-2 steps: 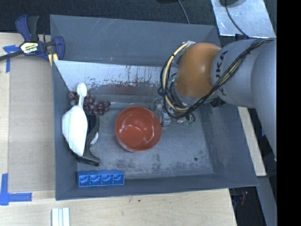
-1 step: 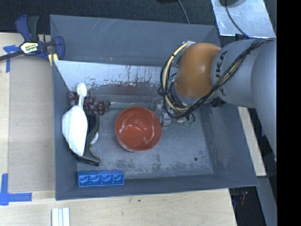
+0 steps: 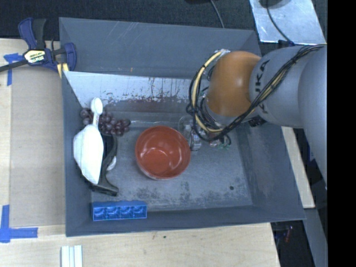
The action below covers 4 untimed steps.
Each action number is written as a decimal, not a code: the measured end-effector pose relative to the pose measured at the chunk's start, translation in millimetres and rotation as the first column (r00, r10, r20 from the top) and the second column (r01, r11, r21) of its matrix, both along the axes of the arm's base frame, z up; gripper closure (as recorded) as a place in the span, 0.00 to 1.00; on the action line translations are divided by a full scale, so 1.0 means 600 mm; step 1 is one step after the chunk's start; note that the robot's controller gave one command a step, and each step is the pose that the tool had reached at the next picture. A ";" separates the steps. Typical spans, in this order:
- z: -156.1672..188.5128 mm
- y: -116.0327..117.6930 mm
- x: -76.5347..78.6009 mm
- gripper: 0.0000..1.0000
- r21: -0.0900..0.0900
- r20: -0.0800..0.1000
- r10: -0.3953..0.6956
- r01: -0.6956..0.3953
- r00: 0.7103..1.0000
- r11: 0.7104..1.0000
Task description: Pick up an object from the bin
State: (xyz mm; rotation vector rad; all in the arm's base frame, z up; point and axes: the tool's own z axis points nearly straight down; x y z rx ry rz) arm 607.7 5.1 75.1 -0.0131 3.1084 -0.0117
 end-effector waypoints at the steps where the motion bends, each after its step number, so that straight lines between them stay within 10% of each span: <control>1: -0.006 0.035 -0.028 1.00 -0.004 0.004 0.125 -0.125 0.992 0.992; 3: 0.016 0.107 -0.010 1.00 0.001 0.005 -0.088 0.088 0.996 0.996; 4: -0.012 0.122 -0.004 0.00 -0.004 -0.008 0.045 -0.045 0.999 0.999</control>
Offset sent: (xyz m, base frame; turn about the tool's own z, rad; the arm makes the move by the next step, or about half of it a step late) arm 0.0156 0.1113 -0.0036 -0.0447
